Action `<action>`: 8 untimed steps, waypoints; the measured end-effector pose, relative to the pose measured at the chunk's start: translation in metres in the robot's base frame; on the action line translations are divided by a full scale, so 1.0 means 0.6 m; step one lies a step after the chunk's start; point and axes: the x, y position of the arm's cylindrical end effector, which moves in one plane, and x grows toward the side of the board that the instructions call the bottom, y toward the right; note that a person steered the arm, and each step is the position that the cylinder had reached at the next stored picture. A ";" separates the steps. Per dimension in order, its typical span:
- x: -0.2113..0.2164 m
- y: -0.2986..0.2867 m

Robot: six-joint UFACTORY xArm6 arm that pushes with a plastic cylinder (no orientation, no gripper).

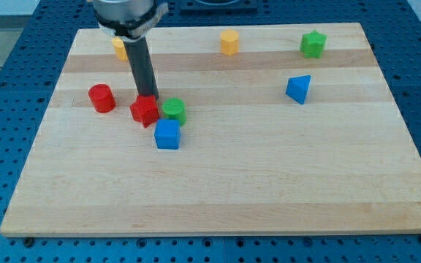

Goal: Move the red star below the red circle

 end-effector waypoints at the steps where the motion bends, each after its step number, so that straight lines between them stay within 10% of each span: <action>1: 0.054 -0.013; 5: 0.237 0.037; 8: 0.229 -0.097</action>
